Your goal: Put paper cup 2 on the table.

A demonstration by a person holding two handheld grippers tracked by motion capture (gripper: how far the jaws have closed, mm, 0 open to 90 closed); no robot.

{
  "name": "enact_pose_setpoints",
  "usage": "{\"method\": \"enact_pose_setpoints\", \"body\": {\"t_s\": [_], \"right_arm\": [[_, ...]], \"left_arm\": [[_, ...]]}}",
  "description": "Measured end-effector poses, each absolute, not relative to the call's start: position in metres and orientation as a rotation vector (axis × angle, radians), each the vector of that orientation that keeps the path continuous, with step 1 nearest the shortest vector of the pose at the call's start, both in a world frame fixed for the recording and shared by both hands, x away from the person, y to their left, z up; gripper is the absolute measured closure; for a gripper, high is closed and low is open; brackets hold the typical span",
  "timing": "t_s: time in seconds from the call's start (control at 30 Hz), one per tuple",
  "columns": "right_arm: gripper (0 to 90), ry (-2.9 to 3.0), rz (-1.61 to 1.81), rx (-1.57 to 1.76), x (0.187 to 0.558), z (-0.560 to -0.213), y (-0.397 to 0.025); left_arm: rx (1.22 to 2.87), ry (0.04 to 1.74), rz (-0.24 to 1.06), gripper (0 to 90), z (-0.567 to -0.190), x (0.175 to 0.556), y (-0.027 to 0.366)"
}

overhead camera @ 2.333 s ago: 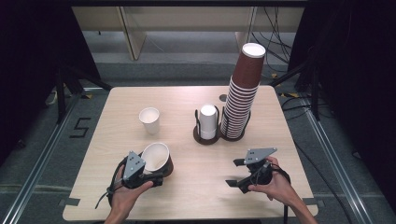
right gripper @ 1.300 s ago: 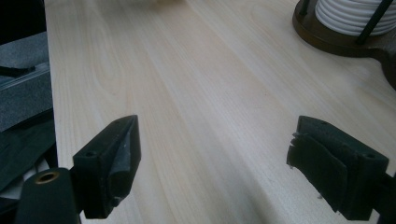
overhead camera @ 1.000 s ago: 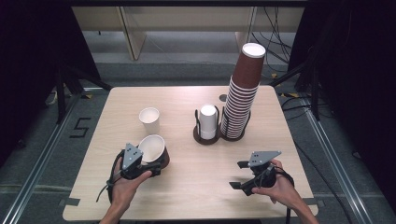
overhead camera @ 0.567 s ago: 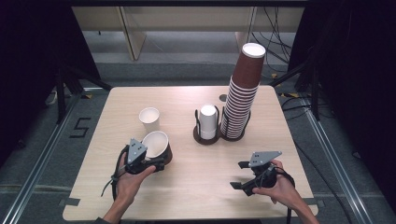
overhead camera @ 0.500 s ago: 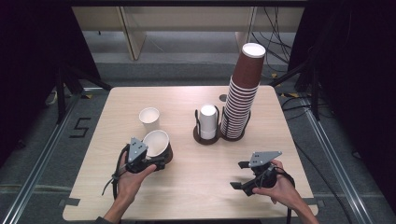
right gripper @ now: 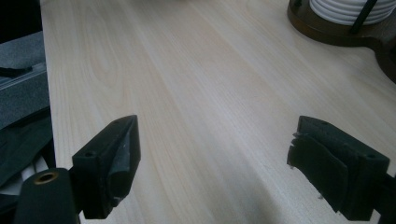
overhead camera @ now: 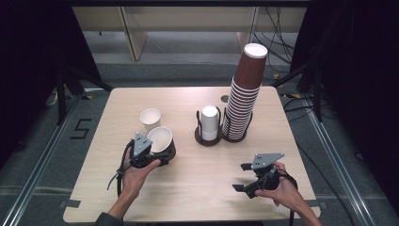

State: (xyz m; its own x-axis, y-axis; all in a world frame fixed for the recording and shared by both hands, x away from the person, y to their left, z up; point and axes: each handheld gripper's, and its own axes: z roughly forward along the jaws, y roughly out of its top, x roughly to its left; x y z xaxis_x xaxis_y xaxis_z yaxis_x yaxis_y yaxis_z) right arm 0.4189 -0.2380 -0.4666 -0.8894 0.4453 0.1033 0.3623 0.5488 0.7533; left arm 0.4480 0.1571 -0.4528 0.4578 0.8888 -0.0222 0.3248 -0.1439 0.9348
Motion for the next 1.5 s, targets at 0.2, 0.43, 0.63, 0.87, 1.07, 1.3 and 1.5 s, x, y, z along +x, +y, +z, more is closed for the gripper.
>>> {"method": "enact_pose_setpoints", "body": {"t_s": [0.2, 0.43, 0.63, 0.87, 1.07, 1.3, 1.5], "right_arm": [[16.3, 2.677, 1.268, 0.697, 0.419, -0.467, -0.238], [16.3, 2.689, 1.263, 0.702, 0.419, -0.468, -0.238], [16.3, 2.692, 1.265, 0.701, 0.419, -0.468, -0.238], [16.2, 2.696, 1.267, 0.703, 0.419, -0.468, -0.238], [16.2, 2.689, 1.266, 0.699, 0.419, -0.469, -0.238], [16.2, 2.696, 1.268, 0.696, 0.419, -0.47, -0.237], [16.2, 2.693, 1.271, 0.687, 0.42, -0.469, -0.238]], "left_arm": [[1.706, 1.067, 0.694, 12.1, -0.454, 0.459, 0.153], [1.714, 1.085, 0.702, 12.1, -0.454, 0.476, 0.147], [1.715, 1.11, 0.713, 12.1, -0.451, 0.491, 0.143], [1.736, 1.139, 0.725, 12.1, -0.453, 0.506, 0.134], [1.757, 1.158, 0.747, 12.1, -0.452, 0.52, 0.124], [1.782, 1.18, 0.776, 12.1, -0.451, 0.534, 0.115], [1.796, 1.196, 0.79, 12.1, -0.452, 0.543, 0.11]]}}
